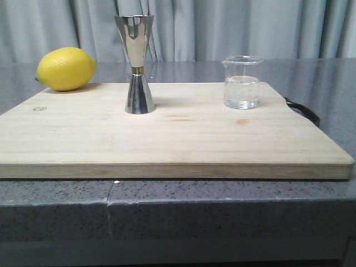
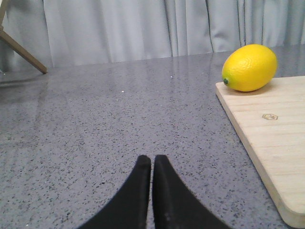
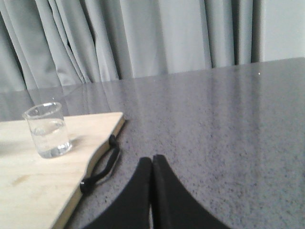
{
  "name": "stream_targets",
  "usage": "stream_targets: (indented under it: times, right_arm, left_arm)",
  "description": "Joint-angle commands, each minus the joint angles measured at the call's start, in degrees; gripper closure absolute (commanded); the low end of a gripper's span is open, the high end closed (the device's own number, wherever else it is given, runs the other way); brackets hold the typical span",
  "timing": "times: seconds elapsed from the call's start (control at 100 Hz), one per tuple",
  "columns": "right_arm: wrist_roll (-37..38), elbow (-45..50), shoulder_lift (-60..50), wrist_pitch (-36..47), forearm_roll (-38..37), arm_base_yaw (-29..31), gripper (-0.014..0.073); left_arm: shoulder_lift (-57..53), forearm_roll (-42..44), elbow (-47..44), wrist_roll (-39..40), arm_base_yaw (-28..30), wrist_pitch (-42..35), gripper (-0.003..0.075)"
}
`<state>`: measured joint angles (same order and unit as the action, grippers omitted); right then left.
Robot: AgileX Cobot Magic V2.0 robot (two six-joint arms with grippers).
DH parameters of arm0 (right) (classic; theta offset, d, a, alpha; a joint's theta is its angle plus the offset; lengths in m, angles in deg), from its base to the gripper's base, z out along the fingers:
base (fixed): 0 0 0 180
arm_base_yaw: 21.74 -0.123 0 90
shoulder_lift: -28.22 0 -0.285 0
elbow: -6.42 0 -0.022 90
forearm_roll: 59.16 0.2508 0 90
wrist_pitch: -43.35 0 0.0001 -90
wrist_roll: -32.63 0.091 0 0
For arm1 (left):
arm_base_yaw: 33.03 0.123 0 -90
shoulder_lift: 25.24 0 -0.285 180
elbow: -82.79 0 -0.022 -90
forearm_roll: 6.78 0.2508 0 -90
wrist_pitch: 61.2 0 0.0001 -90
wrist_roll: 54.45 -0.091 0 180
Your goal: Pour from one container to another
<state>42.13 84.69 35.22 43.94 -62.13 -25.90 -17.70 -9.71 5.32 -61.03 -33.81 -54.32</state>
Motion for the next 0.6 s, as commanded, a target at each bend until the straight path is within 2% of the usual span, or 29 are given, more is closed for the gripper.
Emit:
stream_targets:
  times: [0.0, 0.59]
  right_arm:
    - [-0.3, 1.1, -0.8, 8.2, -0.5, 0.2, 0.0665]
    - [-0.3, 1.1, -0.8, 9.9, -0.5, 0.2, 0.0665]
  left_arm:
    - [-1.5, -0.5, -1.9, 0.6, 0.1, -6.9, 0.0739]
    - [-1.5, -0.5, -1.9, 0.6, 0.1, -7.2, 0.0739]
